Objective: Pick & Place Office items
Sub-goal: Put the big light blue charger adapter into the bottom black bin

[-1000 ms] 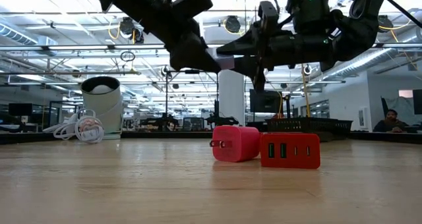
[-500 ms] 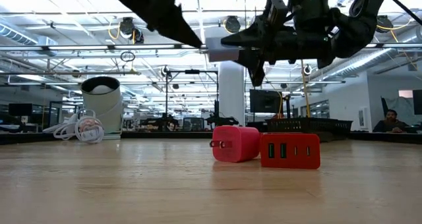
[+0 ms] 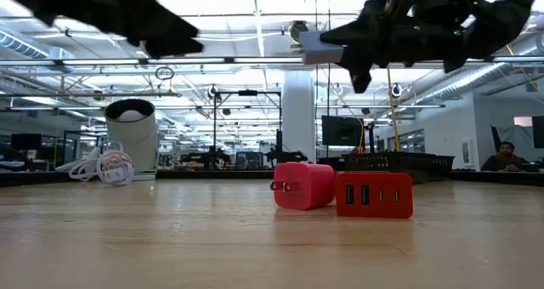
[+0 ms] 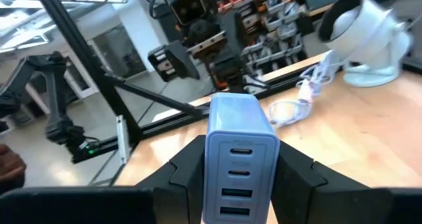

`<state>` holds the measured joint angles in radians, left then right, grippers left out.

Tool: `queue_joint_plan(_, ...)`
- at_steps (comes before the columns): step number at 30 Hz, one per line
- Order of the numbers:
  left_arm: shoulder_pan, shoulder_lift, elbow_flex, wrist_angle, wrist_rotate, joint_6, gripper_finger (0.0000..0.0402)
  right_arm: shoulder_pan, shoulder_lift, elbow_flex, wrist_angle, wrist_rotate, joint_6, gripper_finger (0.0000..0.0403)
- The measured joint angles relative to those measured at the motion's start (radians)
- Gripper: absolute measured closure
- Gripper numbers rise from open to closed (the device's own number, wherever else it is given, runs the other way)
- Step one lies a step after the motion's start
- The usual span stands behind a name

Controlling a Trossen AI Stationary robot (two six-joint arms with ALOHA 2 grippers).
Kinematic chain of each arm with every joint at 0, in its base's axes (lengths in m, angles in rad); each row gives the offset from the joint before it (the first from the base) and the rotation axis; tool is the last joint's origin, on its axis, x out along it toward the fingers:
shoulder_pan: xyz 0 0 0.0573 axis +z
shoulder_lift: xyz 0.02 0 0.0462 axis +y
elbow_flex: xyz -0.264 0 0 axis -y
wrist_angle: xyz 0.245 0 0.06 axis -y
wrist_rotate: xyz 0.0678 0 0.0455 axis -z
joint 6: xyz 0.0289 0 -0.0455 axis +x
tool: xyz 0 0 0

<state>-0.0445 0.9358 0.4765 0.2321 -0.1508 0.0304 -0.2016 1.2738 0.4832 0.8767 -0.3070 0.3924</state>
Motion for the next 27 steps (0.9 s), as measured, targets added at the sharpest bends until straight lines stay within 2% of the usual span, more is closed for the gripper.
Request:
queue_joint_plan(4,-0.004,-0.147,-0.113,0.029,-0.004,-0.050,0.0148,0.000,-0.091,-0.070,-0.007,0.046,-0.024,0.0287)
queue_joint_plan(13,-0.011,-0.425,-0.268,0.024,-0.007,-0.092,0.0143,-0.011,-0.286,-0.200,-0.007,0.054,-0.023,0.0287)
queue_joint_plan(20,-0.011,-0.581,-0.358,0.027,-0.014,-0.099,0.0137,-0.011,-0.384,-0.254,-0.007,0.075,-0.033,0.0287)
queue_joint_plan(27,-0.010,-0.677,-0.411,0.027,-0.025,-0.123,0.0148,-0.011,-0.454,-0.279,-0.043,0.071,-0.043,0.0287)
